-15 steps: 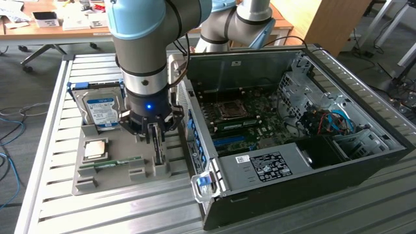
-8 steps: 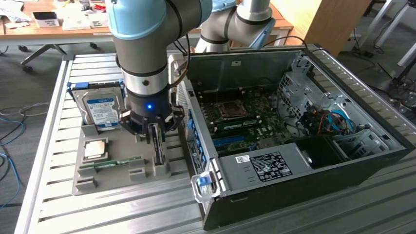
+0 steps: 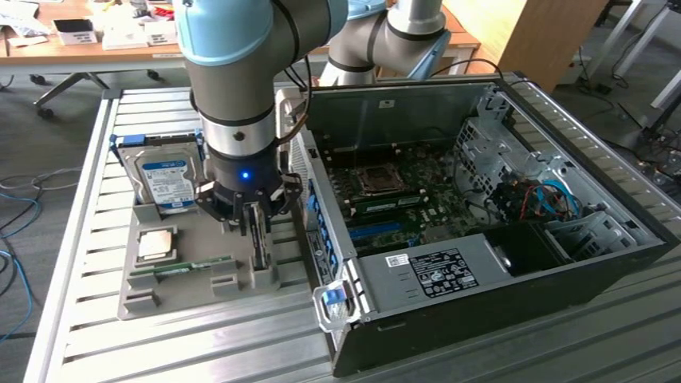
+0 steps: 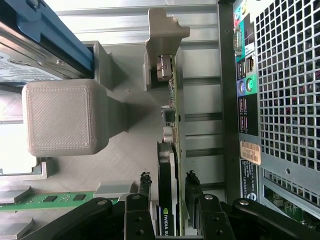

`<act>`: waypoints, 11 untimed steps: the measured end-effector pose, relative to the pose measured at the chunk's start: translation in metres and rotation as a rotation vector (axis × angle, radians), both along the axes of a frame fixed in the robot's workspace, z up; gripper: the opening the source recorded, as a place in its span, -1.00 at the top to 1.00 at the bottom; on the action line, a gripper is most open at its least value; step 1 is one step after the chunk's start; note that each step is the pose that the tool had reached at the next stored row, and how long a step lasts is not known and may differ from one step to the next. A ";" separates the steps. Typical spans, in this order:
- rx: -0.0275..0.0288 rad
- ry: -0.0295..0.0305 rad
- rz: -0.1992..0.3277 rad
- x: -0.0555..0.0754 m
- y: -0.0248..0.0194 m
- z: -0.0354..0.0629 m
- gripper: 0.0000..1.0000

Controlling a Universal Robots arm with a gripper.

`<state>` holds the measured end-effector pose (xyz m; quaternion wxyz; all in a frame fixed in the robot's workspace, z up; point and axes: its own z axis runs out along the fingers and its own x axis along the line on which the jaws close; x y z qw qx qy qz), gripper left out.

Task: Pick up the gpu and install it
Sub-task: 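Pick up the gpu and move the gpu toward the slot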

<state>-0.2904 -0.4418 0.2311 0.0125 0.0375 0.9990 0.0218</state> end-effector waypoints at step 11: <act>-0.0001 0.0000 0.000 0.000 0.0000 0.0000 0.33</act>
